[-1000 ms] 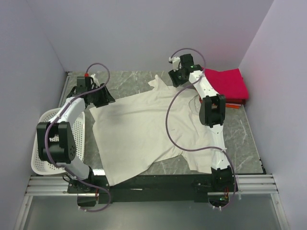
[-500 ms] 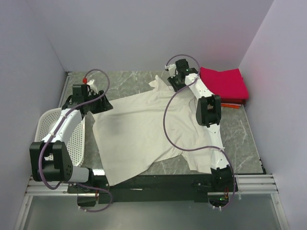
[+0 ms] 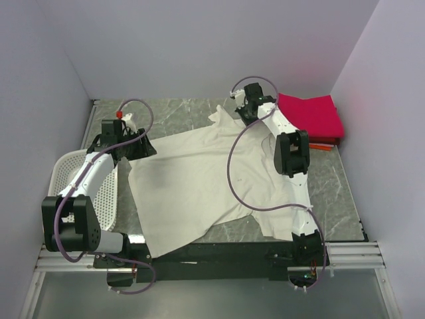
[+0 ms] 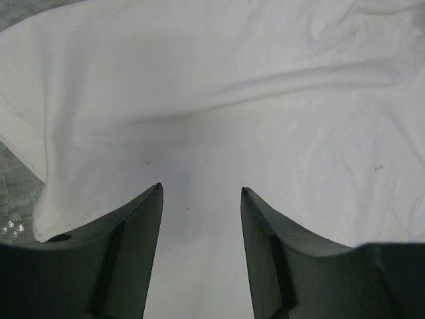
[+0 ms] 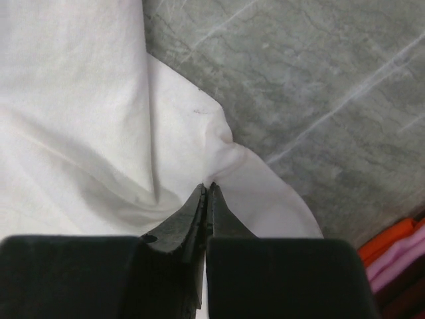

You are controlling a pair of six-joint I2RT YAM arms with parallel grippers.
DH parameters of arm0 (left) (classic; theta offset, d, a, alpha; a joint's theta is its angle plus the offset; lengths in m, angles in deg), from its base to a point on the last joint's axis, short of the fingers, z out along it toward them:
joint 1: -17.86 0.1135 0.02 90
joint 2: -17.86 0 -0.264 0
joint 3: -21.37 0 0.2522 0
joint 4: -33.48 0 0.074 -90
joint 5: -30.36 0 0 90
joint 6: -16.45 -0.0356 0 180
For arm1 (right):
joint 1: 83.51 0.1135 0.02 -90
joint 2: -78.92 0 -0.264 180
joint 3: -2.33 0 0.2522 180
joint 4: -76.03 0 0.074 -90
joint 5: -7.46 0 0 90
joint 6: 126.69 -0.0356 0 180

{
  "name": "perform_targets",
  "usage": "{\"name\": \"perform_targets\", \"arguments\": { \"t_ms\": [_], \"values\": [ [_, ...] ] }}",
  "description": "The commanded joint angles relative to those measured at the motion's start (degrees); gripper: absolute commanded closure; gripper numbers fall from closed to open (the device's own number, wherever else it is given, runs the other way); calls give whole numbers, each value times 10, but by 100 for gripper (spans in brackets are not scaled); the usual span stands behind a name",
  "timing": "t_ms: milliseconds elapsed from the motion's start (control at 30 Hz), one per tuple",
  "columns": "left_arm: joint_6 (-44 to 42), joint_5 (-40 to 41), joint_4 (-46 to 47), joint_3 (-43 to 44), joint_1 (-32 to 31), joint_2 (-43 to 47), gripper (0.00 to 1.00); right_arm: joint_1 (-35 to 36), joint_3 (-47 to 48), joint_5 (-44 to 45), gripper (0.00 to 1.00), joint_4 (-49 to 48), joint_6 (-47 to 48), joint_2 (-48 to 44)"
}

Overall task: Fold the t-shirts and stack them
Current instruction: Flatten the tshirt out

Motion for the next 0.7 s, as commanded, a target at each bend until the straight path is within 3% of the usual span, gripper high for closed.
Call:
{"name": "perform_targets", "arguments": {
  "t_ms": [0, 133, 300, 433, 567, 667],
  "values": [
    [-12, -5, 10, -2, 0, 6, 44, -4, -24, 1, 100, -40, -24, -99],
    [-13, 2, 9, -2, 1, 10, 44, 1, -90, -28, 100, -57, -40, -180],
    [-14, 7, 9, -2, 0, 20, 44, 24, -272, -67, 100, -97, -40, -302],
    [-14, 4, 8, -1, 0, 22, 44, 75, -473, -73, 100, -137, -10, -405],
    [-14, -2, 9, -4, 1, 32, 44, 153, -603, -82, 100, -137, 34, -483],
    [-13, -5, 10, -6, 1, 39, 44, 174, -646, -83, 69, -97, 64, -513]
  ]
}}
